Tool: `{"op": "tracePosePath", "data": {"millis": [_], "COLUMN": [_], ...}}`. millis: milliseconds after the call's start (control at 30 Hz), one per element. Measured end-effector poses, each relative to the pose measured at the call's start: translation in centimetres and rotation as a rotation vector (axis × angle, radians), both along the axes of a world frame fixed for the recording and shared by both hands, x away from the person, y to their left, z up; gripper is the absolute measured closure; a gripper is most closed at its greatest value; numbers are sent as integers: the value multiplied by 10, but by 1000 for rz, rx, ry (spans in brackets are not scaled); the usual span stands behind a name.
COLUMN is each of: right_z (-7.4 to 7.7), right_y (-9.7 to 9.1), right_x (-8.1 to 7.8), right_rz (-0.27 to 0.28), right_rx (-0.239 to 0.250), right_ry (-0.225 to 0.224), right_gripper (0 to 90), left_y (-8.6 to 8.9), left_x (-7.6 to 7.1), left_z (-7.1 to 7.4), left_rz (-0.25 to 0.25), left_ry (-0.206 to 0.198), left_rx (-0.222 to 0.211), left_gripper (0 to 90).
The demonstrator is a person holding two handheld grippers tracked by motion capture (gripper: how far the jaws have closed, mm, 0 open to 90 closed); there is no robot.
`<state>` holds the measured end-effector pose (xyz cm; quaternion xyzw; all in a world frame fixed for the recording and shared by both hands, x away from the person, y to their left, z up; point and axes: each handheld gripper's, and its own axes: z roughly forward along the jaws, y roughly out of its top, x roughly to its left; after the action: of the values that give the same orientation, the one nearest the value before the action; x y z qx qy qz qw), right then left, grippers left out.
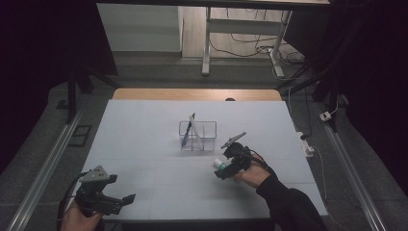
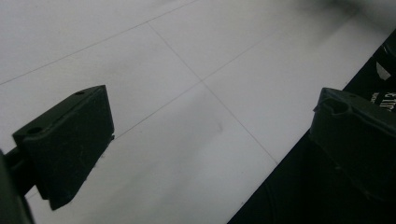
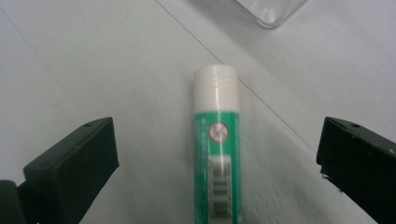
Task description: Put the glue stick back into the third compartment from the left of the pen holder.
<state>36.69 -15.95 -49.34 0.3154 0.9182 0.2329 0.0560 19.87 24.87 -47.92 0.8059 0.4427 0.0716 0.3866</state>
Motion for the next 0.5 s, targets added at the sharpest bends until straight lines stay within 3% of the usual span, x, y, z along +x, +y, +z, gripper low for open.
{"op": "tracePosePath", "data": {"millis": [367, 500], "right_z": [-18, -18], "right_y": [17, 20], "right_x": [14, 15], "right_rz": [8, 24], "right_rx": [-82, -96], "right_ry": [22, 10], "right_gripper": [0, 107], "left_y": [0, 0], "left_x": [0, 0], "left_z": [0, 0], "left_rz": [-1, -1], "left_ry": [1, 1], "left_rx": [-3, -2], "left_gripper": [0, 0]}}
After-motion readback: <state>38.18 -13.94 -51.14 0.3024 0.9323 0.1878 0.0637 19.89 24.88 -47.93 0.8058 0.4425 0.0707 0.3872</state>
